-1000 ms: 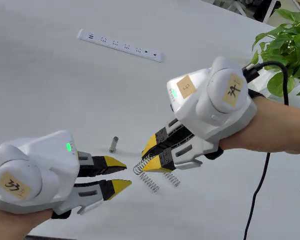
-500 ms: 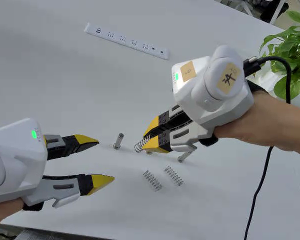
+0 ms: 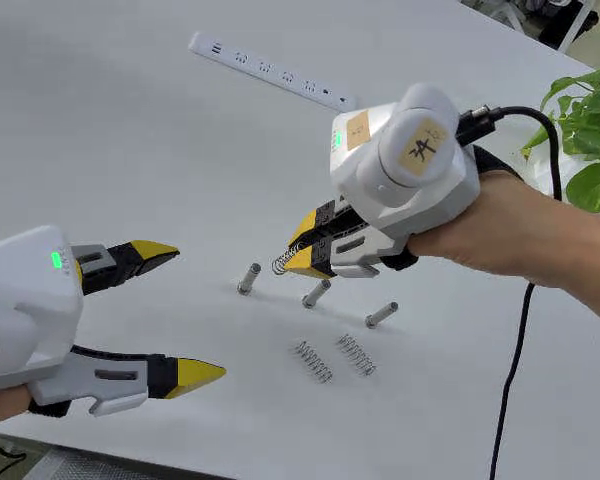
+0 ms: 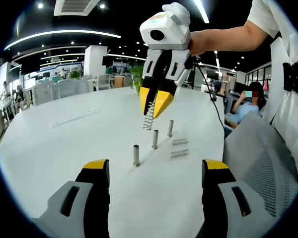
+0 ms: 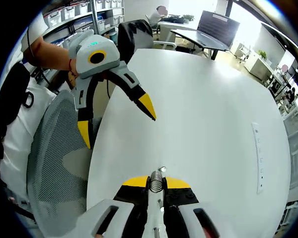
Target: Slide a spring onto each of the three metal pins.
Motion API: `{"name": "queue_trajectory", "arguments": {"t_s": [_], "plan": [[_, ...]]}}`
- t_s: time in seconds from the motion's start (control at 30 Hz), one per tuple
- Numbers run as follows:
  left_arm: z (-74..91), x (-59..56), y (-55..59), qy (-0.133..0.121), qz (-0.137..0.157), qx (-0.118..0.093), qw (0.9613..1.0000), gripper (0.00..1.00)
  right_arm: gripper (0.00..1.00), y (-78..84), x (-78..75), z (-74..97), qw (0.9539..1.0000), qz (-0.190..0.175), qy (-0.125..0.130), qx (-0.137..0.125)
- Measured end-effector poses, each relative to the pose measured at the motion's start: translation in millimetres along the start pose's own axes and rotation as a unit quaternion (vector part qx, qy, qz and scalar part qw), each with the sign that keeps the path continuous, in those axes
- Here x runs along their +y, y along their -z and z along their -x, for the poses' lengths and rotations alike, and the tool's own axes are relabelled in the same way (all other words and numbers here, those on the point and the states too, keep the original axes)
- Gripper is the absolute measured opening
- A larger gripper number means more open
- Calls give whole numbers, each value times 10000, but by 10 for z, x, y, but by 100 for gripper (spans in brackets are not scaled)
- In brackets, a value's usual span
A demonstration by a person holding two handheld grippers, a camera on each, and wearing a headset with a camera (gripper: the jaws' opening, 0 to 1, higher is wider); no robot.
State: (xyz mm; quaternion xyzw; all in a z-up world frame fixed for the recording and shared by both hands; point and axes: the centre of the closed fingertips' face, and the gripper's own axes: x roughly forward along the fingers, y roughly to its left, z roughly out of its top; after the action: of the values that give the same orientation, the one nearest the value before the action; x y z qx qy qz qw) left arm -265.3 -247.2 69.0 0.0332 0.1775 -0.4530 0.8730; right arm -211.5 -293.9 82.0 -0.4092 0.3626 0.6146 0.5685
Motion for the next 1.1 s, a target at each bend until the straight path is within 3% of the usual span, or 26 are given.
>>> {"name": "queue_trajectory", "arguments": {"t_s": [0.2, 0.43, 0.5, 1.1], "plan": [[-10, 21, -19, 63, 94, -163, 9998, 86, 7, 3, -64, -112, 10000, -9, -29, 77], [-47, 23, 2, 172, 167, -213, 9995, 90, 7, 7, -113, -225, 9998, 25, -47, 181], [-47, 29, -21, 170, 168, -311, 9992, 93, 7, 13, -128, -279, 9998, 16, -61, 194], [-55, 3, 33, 241, 313, -390, 9985, 96, 7, 28, -143, -381, 9989, 136, -163, 414]]}}
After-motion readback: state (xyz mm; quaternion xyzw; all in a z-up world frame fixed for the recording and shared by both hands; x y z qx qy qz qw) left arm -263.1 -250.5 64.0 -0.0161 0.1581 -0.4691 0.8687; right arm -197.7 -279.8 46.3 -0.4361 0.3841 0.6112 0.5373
